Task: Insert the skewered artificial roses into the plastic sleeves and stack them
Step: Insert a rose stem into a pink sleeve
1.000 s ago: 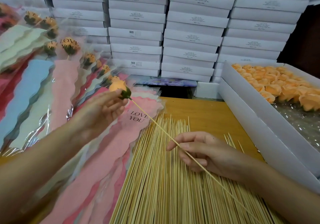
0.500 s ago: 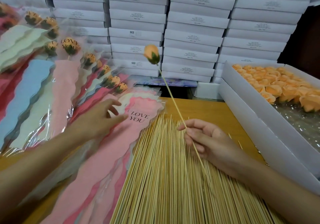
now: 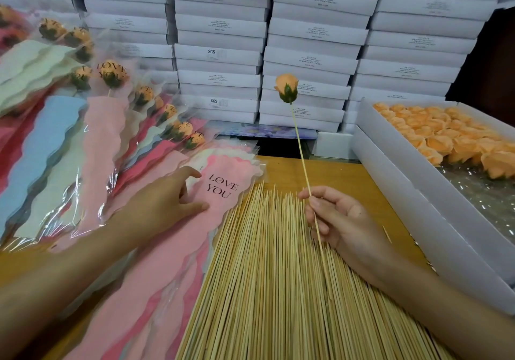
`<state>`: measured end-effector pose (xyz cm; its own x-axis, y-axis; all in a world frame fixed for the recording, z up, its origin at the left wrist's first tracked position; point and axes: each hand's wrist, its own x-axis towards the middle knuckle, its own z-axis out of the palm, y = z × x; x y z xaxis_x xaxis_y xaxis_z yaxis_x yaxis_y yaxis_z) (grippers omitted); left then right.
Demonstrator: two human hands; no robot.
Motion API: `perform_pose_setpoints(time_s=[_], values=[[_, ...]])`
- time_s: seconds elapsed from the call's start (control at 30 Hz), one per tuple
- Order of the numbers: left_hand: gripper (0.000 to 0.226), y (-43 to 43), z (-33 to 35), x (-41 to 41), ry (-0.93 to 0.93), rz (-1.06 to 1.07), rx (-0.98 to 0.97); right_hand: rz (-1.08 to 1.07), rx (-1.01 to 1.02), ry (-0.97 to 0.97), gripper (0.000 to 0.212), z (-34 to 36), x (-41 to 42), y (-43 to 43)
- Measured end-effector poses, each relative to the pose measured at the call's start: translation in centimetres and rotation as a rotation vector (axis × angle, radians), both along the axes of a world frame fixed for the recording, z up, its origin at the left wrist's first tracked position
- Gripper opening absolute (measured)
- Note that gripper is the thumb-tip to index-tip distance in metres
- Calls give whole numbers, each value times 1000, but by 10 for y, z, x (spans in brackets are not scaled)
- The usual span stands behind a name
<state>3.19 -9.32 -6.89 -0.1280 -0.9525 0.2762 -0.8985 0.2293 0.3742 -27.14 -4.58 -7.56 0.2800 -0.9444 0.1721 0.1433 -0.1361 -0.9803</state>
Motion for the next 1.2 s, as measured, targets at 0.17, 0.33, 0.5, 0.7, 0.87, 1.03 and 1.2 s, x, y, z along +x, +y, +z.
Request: perform_pose_setpoints(time_s=[0.17, 0.33, 0.5, 0.7, 0.87, 1.03, 1.2], values=[[31, -6, -1, 4, 234, -72, -76, -16, 5, -4, 26, 0, 1, 0], [29, -7, 7, 3, 465, -104, -40, -51, 3, -15, 21, 0, 1, 0], [30, -1, 17, 0, 669, -138, 63, -85, -10, -30, 25, 1, 0, 1], [36, 13, 34, -12, 968, -208, 228, -191, -18, -51, 19, 1, -1, -2], [43, 29, 45, -35, 1136, -336, 390, -269, -24, -74, 19, 1, -1, -3], [49, 49, 41, -57, 1148, -396, 508, -403, -54, -70, 19, 1, -3, -5], [34, 58, 29, -69, 926, -333, 460, -475, -50, -82, 20, -2, -5, -7]])
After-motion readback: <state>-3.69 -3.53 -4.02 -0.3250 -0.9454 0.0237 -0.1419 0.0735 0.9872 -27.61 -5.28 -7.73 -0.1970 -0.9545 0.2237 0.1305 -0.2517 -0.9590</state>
